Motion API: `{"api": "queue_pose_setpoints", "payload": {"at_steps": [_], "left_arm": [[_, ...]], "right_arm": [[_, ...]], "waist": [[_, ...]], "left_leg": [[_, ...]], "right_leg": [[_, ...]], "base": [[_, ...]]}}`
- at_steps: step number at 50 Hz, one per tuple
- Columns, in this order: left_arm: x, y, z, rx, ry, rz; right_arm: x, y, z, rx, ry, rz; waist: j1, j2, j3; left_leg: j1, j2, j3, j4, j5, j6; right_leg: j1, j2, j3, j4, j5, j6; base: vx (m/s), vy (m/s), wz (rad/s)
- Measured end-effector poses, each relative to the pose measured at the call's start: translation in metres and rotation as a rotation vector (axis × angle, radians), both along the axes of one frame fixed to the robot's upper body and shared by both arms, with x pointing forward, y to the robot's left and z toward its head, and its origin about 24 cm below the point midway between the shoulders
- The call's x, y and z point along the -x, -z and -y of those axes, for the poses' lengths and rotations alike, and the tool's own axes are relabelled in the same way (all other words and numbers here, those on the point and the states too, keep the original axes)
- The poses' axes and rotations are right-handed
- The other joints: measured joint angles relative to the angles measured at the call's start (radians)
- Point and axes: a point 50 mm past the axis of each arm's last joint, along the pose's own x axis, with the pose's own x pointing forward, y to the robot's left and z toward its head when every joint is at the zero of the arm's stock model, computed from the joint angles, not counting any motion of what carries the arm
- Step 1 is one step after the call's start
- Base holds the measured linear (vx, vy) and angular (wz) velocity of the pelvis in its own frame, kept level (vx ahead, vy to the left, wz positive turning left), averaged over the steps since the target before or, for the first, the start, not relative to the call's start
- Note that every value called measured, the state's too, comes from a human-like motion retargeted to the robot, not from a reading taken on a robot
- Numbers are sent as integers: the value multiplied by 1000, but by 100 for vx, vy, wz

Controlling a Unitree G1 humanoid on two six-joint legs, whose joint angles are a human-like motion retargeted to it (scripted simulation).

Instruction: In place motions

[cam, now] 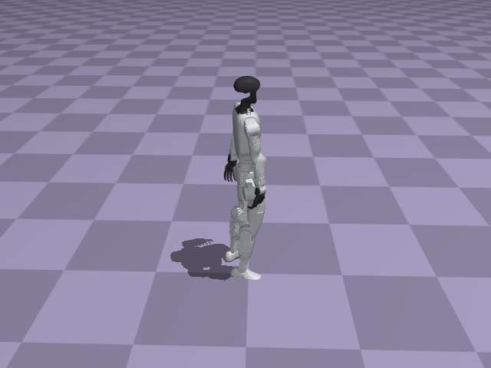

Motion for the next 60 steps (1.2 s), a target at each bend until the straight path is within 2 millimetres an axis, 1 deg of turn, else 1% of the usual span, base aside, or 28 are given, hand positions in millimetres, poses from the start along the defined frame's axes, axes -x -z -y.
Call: {"api": "queue_pose_setpoints", "payload": {"at_steps": [3, 5, 8, 10, 12, 13, 15, 17, 18, 19, 22, 23, 25, 27, 30, 33, 35, 37, 39, 42, 43, 45, 47, 49, 50, 53, 56, 60], "left_arm": [[-6, 1, 3, -6, 8, -9], [-12, 2, 8, -9, 17, -14], [-22, 3, 16, 9, 35, -17], [-34, 5, 23, 35, 58, -1], [-57, 6, 30, 39, 105, 47], [-73, 6, 34, 36, 130, 90], [-109, 5, 43, 13, 167, 220], [-151, 0, 51, -7, 179, 384], [-172, -5, 54, -12, 179, 465], [-191, -10, 58, -11, 179, 537], [-245, -33, 71, 5, 184, 752], [-260, -41, 76, 12, 189, 811], [-282, -55, 82, 28, 203, 909], [-297, -66, 85, 38, 224, 974], [-307, -73, 82, 30, 247, 1011], [-297, -65, 78, 26, 231, 962], [-282, -54, 73, 23, 222, 893], [-257, -39, 67, 19, 223, 792], [-226, -23, 63, 20, 227, 666], [-167, -3, 60, 40, 242, 451], [-150, 1, 61, 50, 244, 393], [-114, 7, 62, 75, 240, 277], [-86, 9, 63, 96, 237, 192], [-66, 10, 63, 115, 238, 129], [-58, 10, 63, 123, 239, 105], [-45, 10, 61, 120, 210, 76], [-40, 10, 56, 117, 119, 84], [-45, 10, 40, 86, 48, 125]], "right_arm": [[-8, 0, -2, -33, -13, 49], [-9, 0, 0, -26, -22, 69], [1, 1, 8, 19, 1, 60], [13, 1, 15, 45, 32, 33], [29, 1, 22, 74, 67, -5], [35, 1, 26, 90, 85, -22], [49, 0, 35, 133, 118, -55], [67, -3, 47, 179, 135, -102], [76, -6, 53, 199, 141, -135], [86, -8, 58, 213, 148, -169], [119, -17, 67, 244, 190, -282], [130, -20, 69, 254, 208, -316], [152, -27, 73, 285, 242, -375], [169, -33, 76, 319, 277, -420], [183, -39, 78, 351, 313, -476], [181, -38, 76, 342, 334, -482], [169, -33, 73, 311, 344, -448], [153, -27, 68, 263, 351, -393], [135, -20, 63, 213, 350, -329], [102, -10, 56, 141, 314, -216], [93, -8, 54, 126, 294, -183], [70, -5, 51, 100, 235, -110], [54, -3, 47, 80, 171, -65], [42, -2, 44, 66, 110, -37], [37, -2, 42, 60, 82, -27], [34, -1, 40, 72, 26, -14], [43, -2, 46, 125, -24, -54], [60, -6, 55, 187, -60, -164]], "waist": [[-2, 4, 5], [-9, 10, 9], [-20, 22, 21], [-23, 31, 39], [-22, 44, 66], [-23, 50, 81], [-46, 67, 116], [-96, 82, 134], [-119, 81, 136], [-149, 84, 139], [-244, 100, 158], [-264, 107, 162], [-288, 115, 165], [-302, 114, 161], [-301, 103, 156], [-277, 91, 148], [-256, 82, 140], [-230, 78, 127], [-206, 80, 107], [-159, 76, 78], [-148, 72, 68], [-133, 56, 52], [-127, 35, 46], [-104, 21, 34], [-87, 15, 24], [-61, 30, -10], [-69, 42, -18], [-97, 52, 9]], "left_leg": [[13, -5, -3, -3, -1, 23], [22, -6, -10, -6, -2, 35], [37, 6, -26, -5, 1, 50], [54, 18, -29, -5, 5, 56], [67, 38, -24, -3, 10, 61], [71, 47, -19, -3, 12, 62], [76, 62, -23, 3, 12, 69], [62, 62, -29, 12, 12, 82], [57, 50, -20, 8, 14, 90], [50, 48, -17, 5, 17, 94], [34, 69, -2, 3, 31, 104], [27, 79, 2, 3, 34, 107], [13, 94, 9, 12, 41, 112], [3, 97, 15, 21, 40, 116], [3, 90, 15, 27, 40, 121], [23, 82, 39, 13, 45, 116], [40, 74, 68, 0, 48, 109], [52, 67, 89, -10, 50, 100], [56, 62, 99, -18, 49, 92], [67, 46, 120, -24, 41, 83], [67, 38, 124, -24, 37, 82], [69, 13, 125, -17, 26, 80], [83, -10, 113, -17, 19, 74], [91, -24, 118, -20, 14, 65], [88, -28, 124, -22, 13, 61], [52, 0, 127, -21, 17, 34], [41, 15, 133, -26, 18, 14], [52, 36, 130, -17, 6, 1]], "right_leg": [[-2, -9, 10, 37, -19, 8], [-7, -17, 12, 78, -37, 14], [-34, -29, 14, 182, -39, 0], [-67, -42, 21, 287, 12, -21], [-132, -65, 43, 448, 130, -42], [-179, -77, 61, 542, 200, -59], [-285, -107, 91, 735, 303, -139], [-398, -169, 78, 938, 247, -176], [-458, -219, 68, 1038, 212, -202], [-514, -245, 71, 1119, 187, -212], [-676, -262, 117, 1313, 141, -198], [-718, -258, 128, 1354, 132, -188], [-778, -259, 136, 1408, 116, -189], [-808, -277, 135, 1427, 111, -200], [-798, -279, 131, 1388, 120, -203], [-719, -239, 133, 1268, 153, -174], [-639, -210, 129, 1160, 178, -151], [-544, -170, 126, 1029, 202, -131], [-446, -126, 120, 876, 230, -112], [-276, -63, 131, 578, 258, -59], [-224, -49, 133, 477, 242, -26], [-104, -34, 109, 270, 88, 55], [-35, -22, 70, 130, 12, 41], [-6, -16, 69, 32, 35, 36], [1, -12, 77, -4, 57, 42], [-34, -4, 85, -17, 71, 50], [-67, 5, 86, 9, 58, 37], [-52, 19, 71, 12, 38, 24]], "base": [[8, 18, -16], [8, 18, 1], [10, 21, 4], [7, 14, -1], [-3, 19, -13], [-11, 22, -11], [-13, 19, 10], [-8, 26, 24], [-8, 25, 28], [-9, 18, 48], [-10, 6, 84], [-3, 3, 69], [2, 1, 41], [2, 0, 10], [1, -2, -20], [2, -5, -54], [4, -4, -67], [5, -6, -62], [8, -7, -54], [9, -8, -56], [6, -12, -37], [6, -9, -15], [8, -14, 5], [4, -19, -23], [-2, -17, -38], [-6, -20, -19], [-3, -22, -6], [-12, -19, 11]]}}
